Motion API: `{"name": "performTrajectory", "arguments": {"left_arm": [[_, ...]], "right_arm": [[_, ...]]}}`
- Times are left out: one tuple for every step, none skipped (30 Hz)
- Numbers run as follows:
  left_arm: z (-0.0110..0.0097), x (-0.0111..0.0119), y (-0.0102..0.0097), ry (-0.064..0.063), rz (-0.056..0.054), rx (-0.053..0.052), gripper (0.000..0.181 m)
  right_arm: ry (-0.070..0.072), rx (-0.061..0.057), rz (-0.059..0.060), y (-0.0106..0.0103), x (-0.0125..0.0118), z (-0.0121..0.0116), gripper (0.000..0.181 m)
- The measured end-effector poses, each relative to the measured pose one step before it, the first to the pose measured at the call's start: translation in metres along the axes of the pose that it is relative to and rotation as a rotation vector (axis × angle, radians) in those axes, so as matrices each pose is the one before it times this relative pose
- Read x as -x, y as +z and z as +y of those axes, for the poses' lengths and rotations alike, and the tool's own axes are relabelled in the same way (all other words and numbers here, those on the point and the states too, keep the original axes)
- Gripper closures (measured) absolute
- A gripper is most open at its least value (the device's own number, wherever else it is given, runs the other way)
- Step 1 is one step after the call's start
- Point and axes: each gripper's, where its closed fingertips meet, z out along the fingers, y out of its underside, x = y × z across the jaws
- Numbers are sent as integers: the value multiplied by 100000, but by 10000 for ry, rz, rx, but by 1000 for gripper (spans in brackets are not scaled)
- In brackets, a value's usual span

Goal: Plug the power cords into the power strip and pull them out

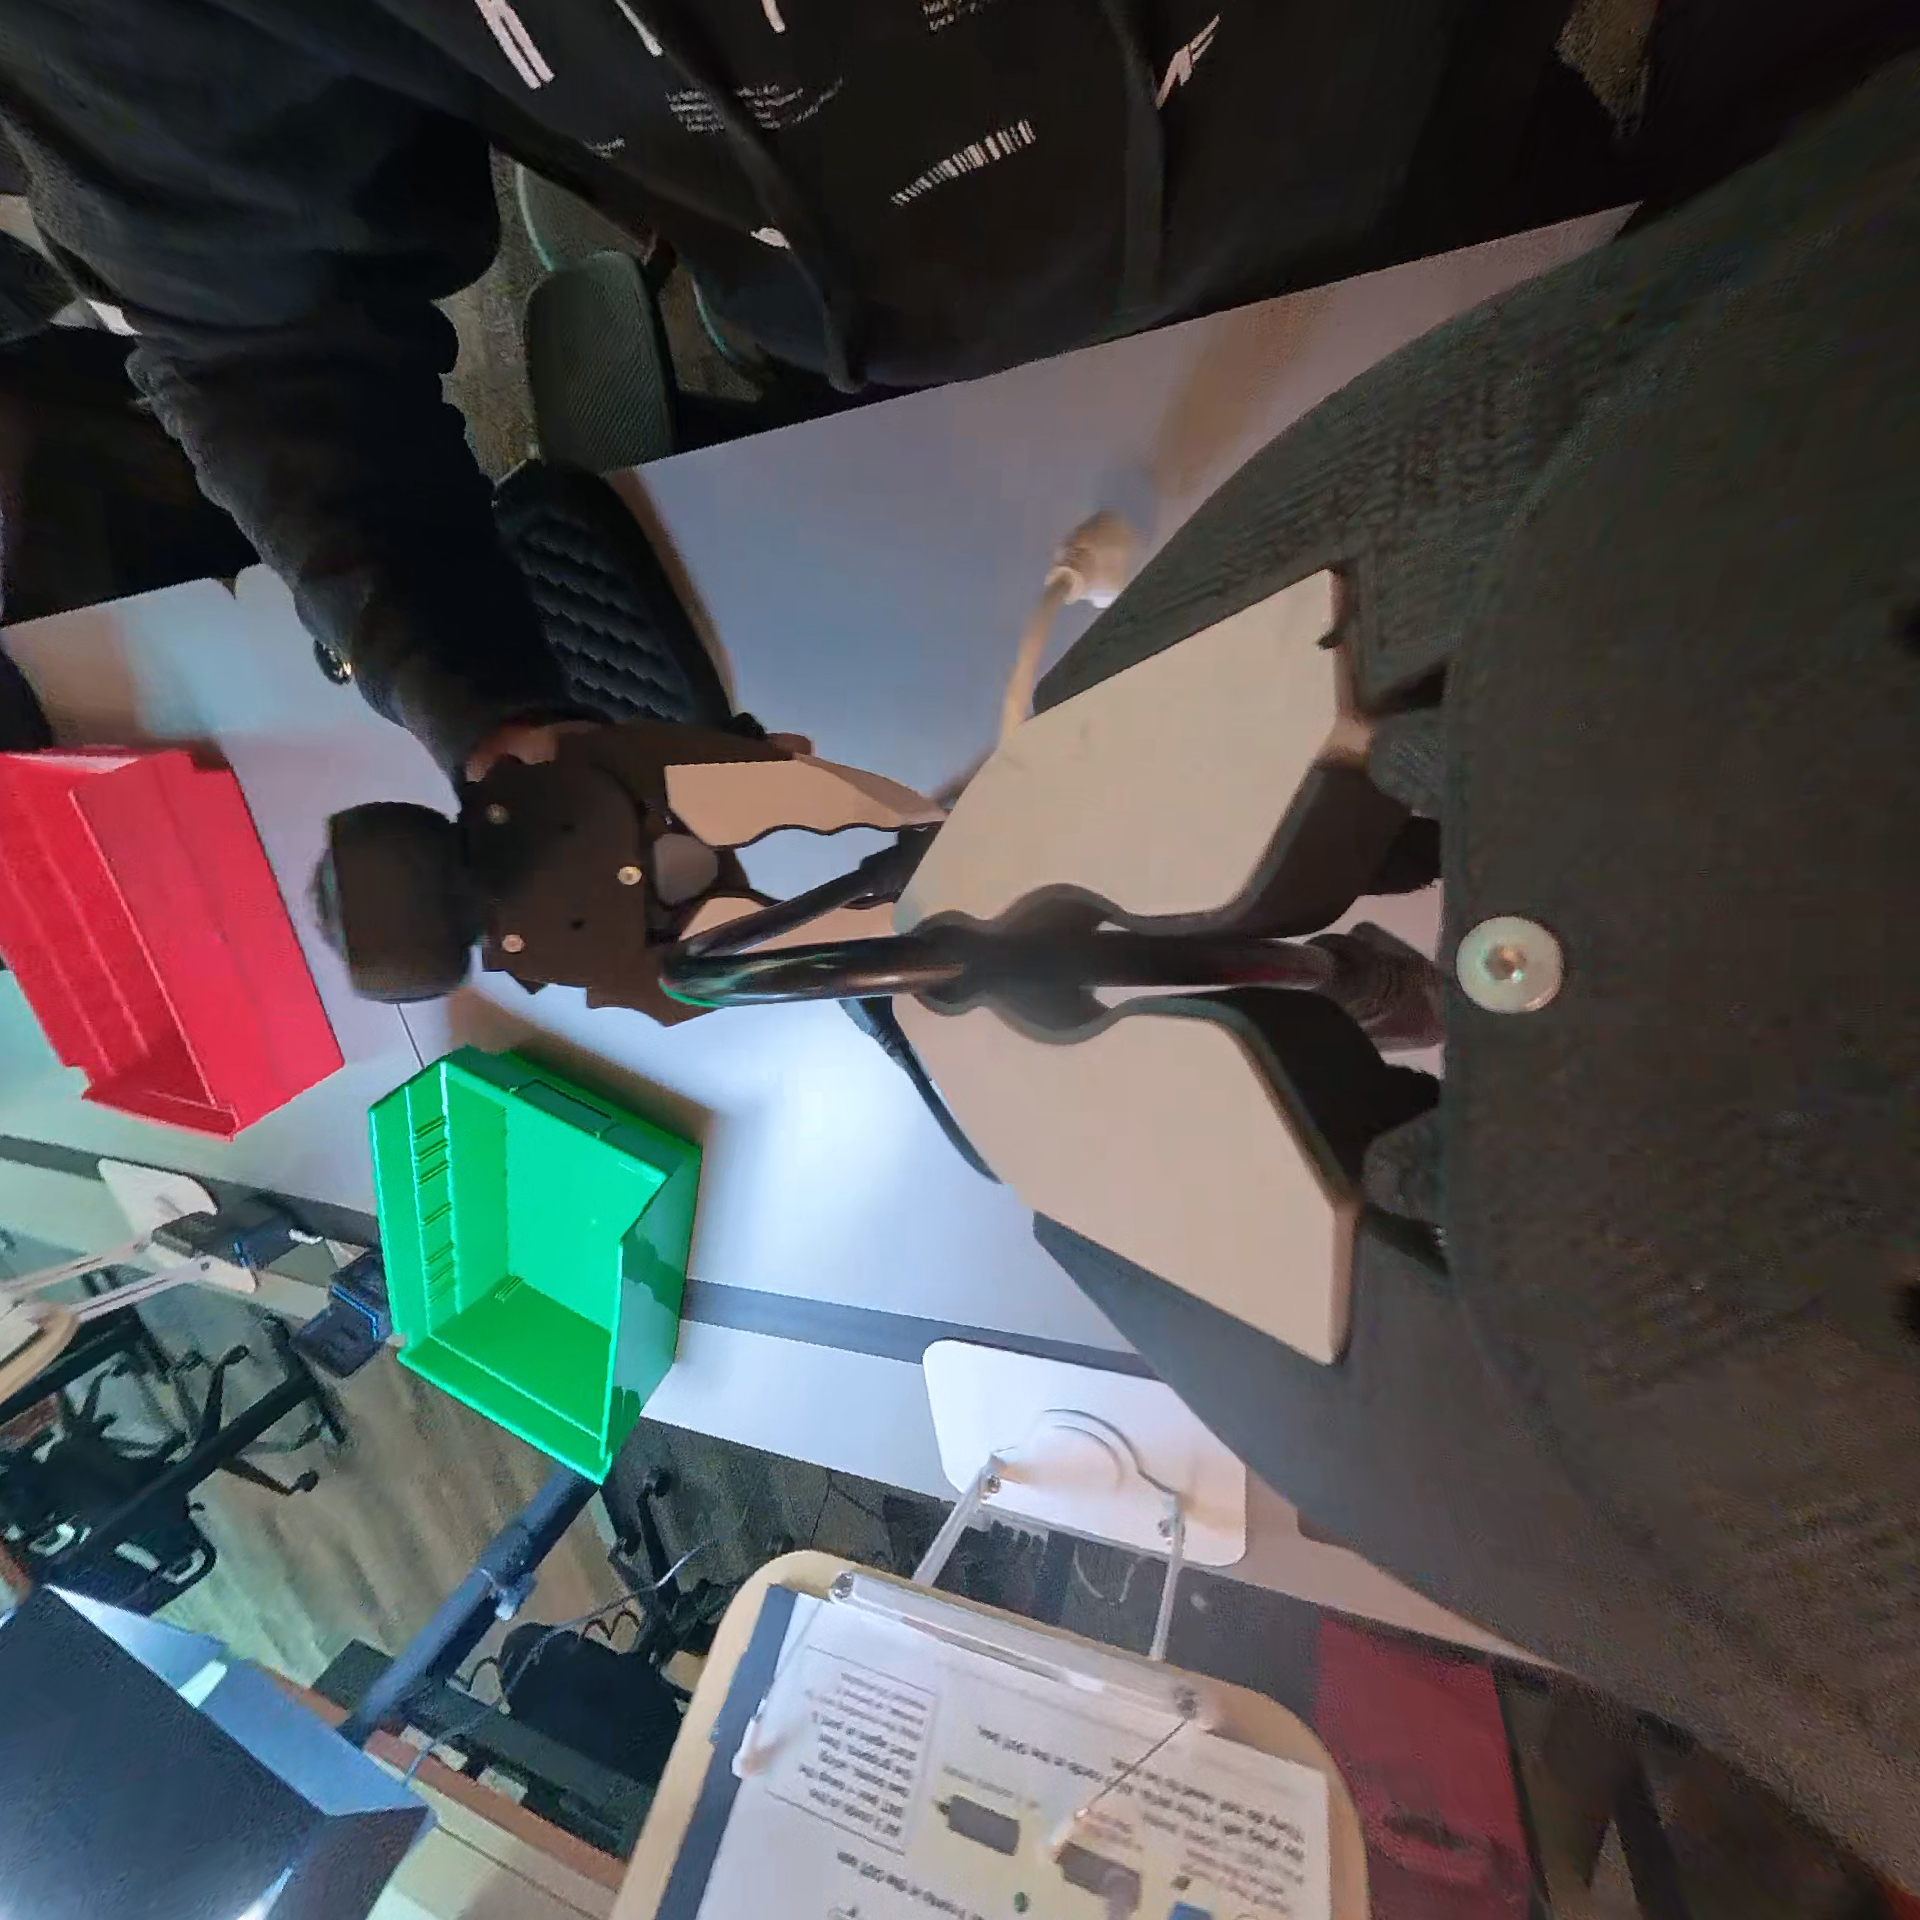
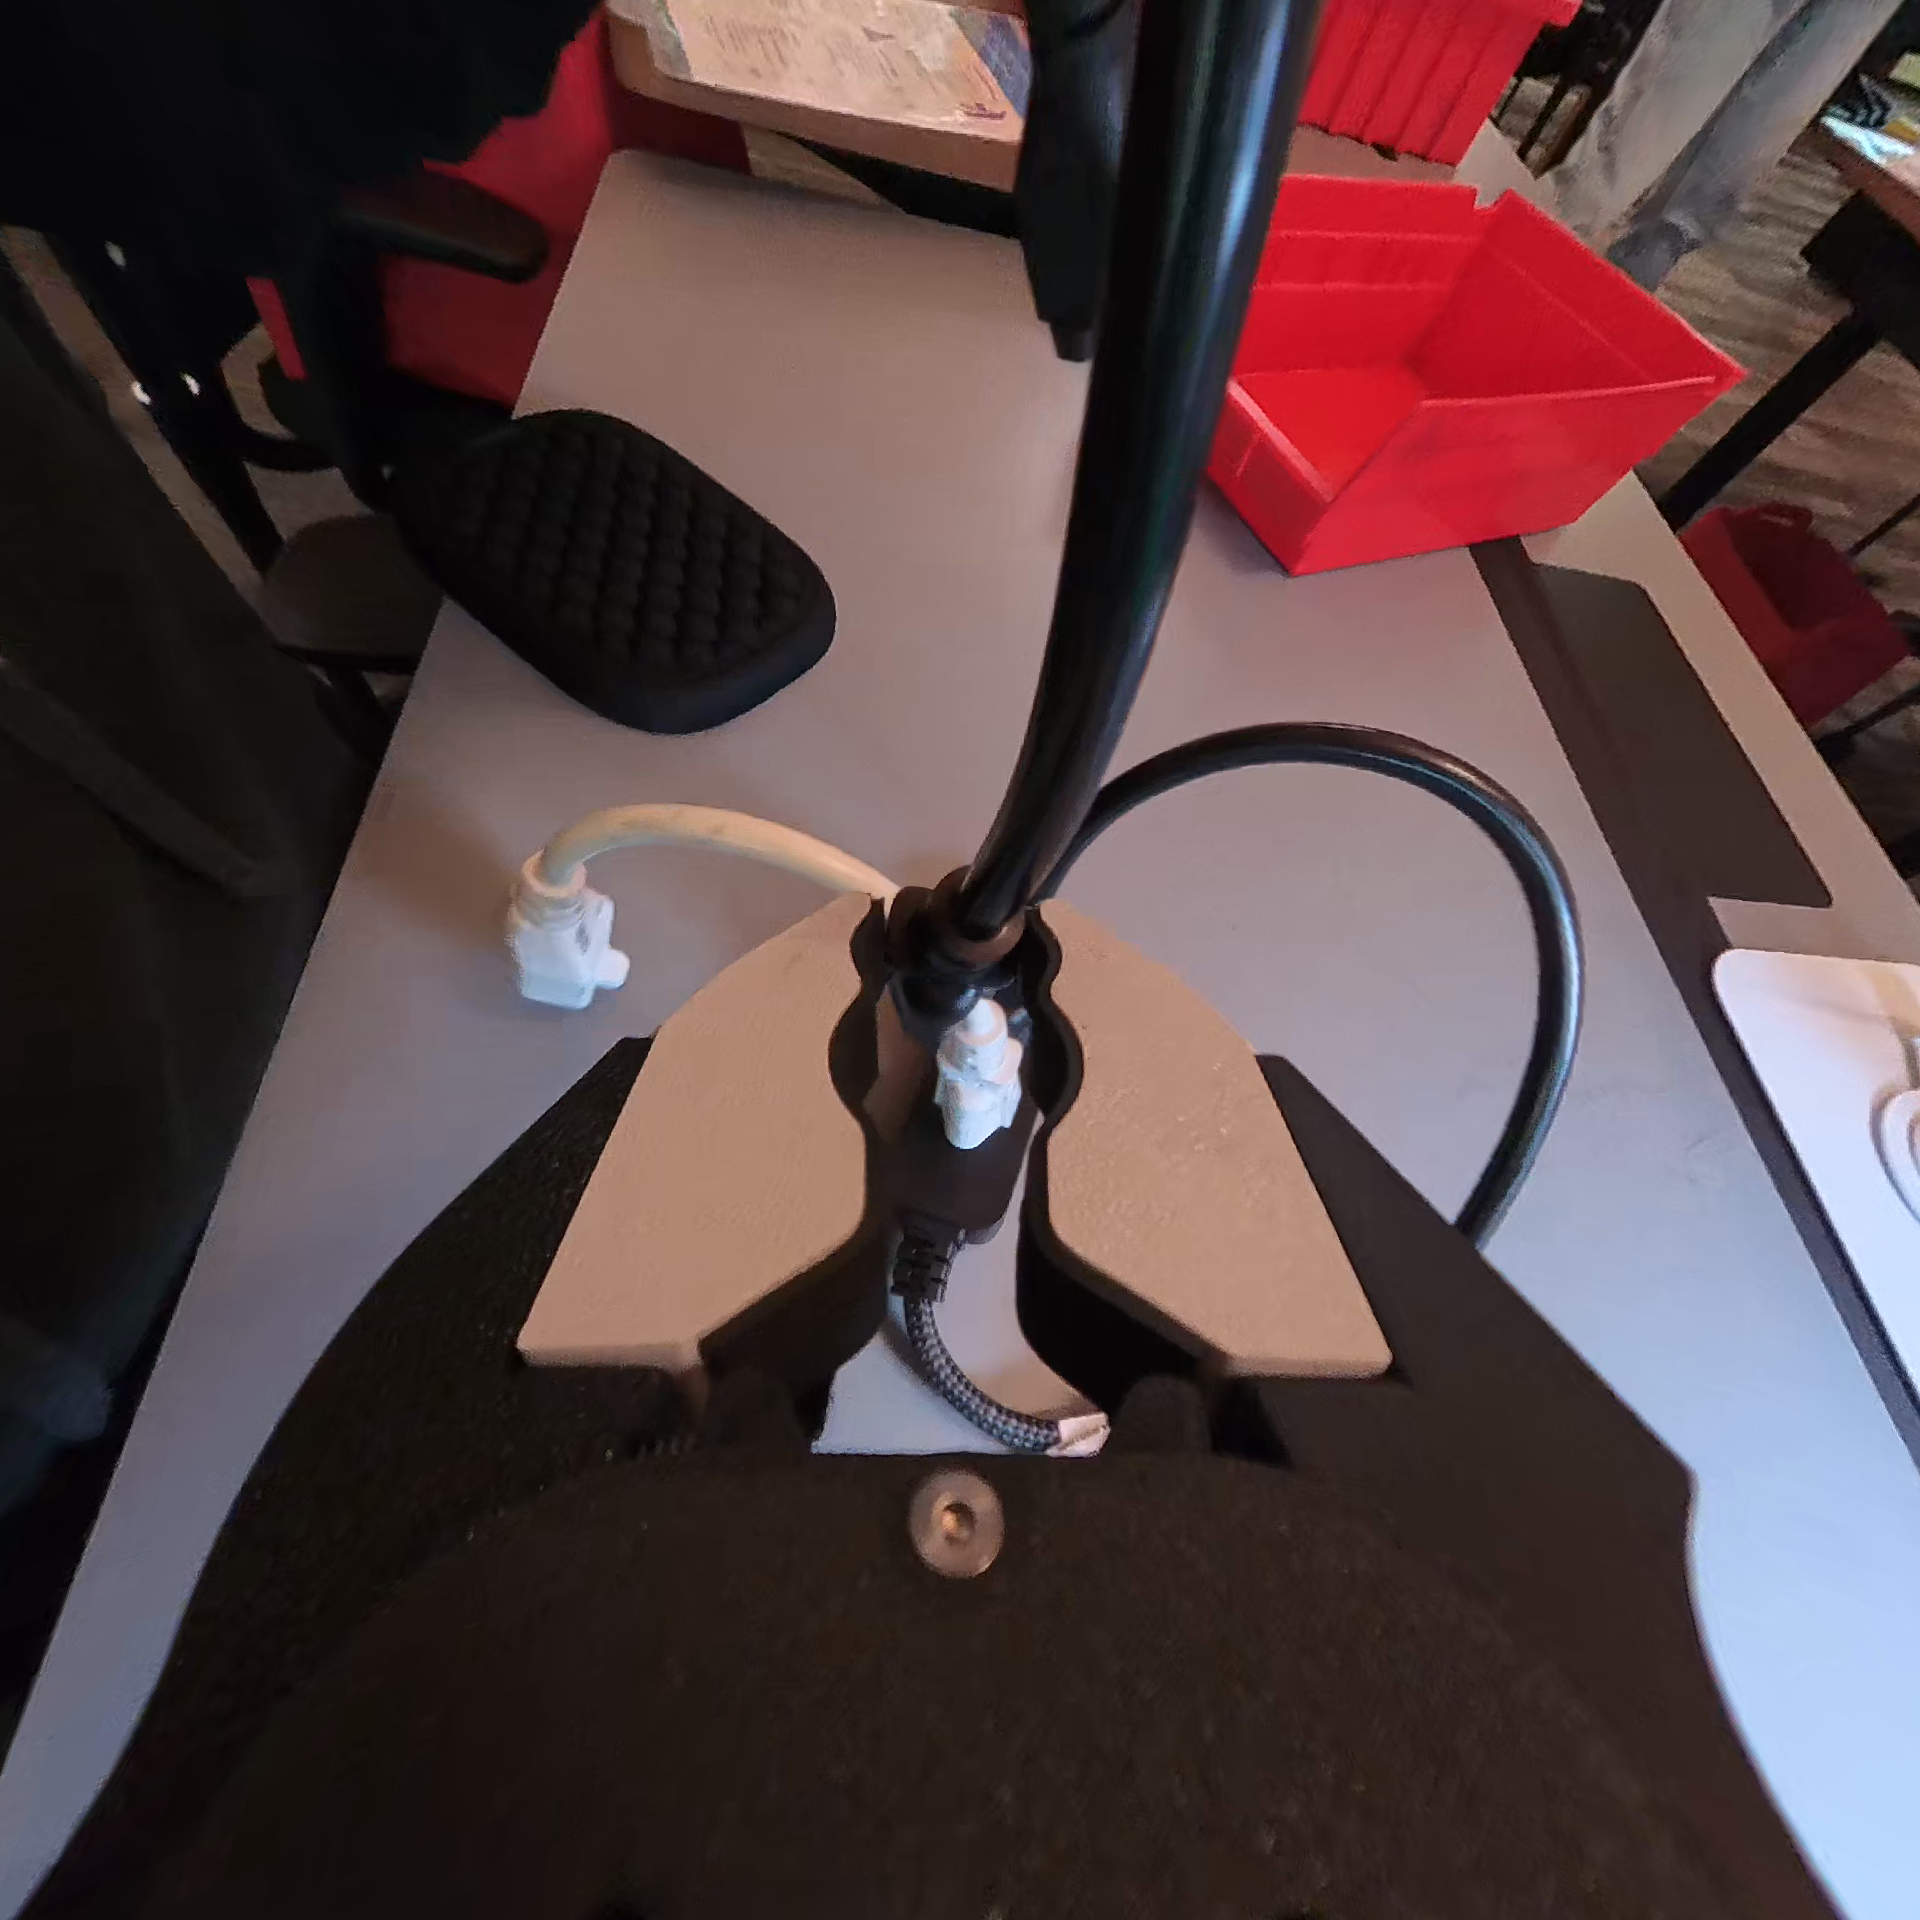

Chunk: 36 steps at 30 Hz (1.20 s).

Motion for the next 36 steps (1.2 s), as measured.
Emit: {"name": "performTrajectory", "arguments": {"left_arm": [[-732,107,383,144,110,100,177],[-771,19,364,144,157,19,177],[-769,-7,353,83,165,-29,177],[-793,-34,330,29,168,-53,177],[-795,-63,294,62,170,-59,177],[-748,39,310,103,87,-11,177],[-751,172,363,68,11,-13,177],[-850,65,432,4,122,-72,177],[-859,-2,527,-69,186,-33,177],[-872,-130,602,-83,245,8,176],[-934,-319,639,-70,321,22,175],[-934,-259,662,-56,223,67,174],[-780,-320,755,66,190,192,173],[-679,-459,841,160,197,240,172],[-511,-641,921,159,248,302,169],[-369,-636,973,201,191,329,168],[-248,-593,995,234,111,310,165],[-179,-663,973,180,165,261,162],[-156,-677,870,85,208,187,157],[-179,-667,652,66,218,86,153],[-300,-591,282,38,147,-35,147],[-438,-415,-195,71,15,-171,140],[-565,-147,-667,185,-137,-355,139],[-821,186,-1100,126,-242,-590,137],[-974,405,-1444,-39,-233,-709,138],[-766,551,-1592,-93,-240,-582,137],[-390,857,-1684,4,-452,-450,135],[171,1269,-1725,91,-700,-302,134],[877,1527,-1667,78,-768,-142,134],[1716,1609,-1454,-21,-708,46,132],[2754,1597,-1142,-194,-626,315,132],[3695,1415,-683,-283,-493,549,132],[4324,1005,-88,-336,-268,607,131],[4735,362,539,-547,99,655,131],[4752,-264,1110,-670,459,622,129],[4347,-413,1569,-611,496,481,128]], "right_arm": [[97,-88,83,50,-50,-222,156],[103,-35,19,19,1,-206,156],[104,-27,1,-22,6,-252,156],[42,-89,78,-83,-90,-357,156],[-7,-91,104,-115,-120,-386,156],[-59,-38,-41,-124,90,-343,156],[-50,-133,4,-114,78,-460,156],[-9,-227,106,-106,-54,-540,156],[-1,-330,36,-58,30,-567,156],[111,-472,171,-69,-213,-622,157],[111,-612,195,-123,-315,-634,157],[191,-590,273,-209,-551,-521,157],[143,-573,314,-285,-684,-481,157],[-2,-617,356,-363,-765,-569,157],[-134,-564,482,-406,-981,-540,157],[-194,-448,437,-432,-993,-450,157],[-249,-408,342,-409,-894,-483,157],[-307,-384,446,-406,-976,-501,157],[-322,-296,259,-310,-670,-429,157],[-273,-385,175,-303,-480,-573,157],[-195,-382,84,-271,-331,-574,157],[-112,-255,52,-257,-295,-444,157],[-94,-247,144,-323,-417,-415,157],[-12,-123,118,-341,-428,-217,157],[12,-98,24,-322,-305,-106,157],[60,-125,72,-337,-308,-110,157],[100,-97,11,-277,-217,-115,157],[90,-52,44,-261,-240,-120,157],[-89,81,142,-247,-255,-47,157],[-47,67,-34,-231,44,-121,157],[141,41,-184,-234,264,-182,157],[206,28,-161,-237,279,-200,157],[203,72,-187,-237,340,-117,157],[252,159,-229,-199,388,12,157],[295,178,-137,-127,246,93,157],[286,218,-272,4,426,176,157]]}}
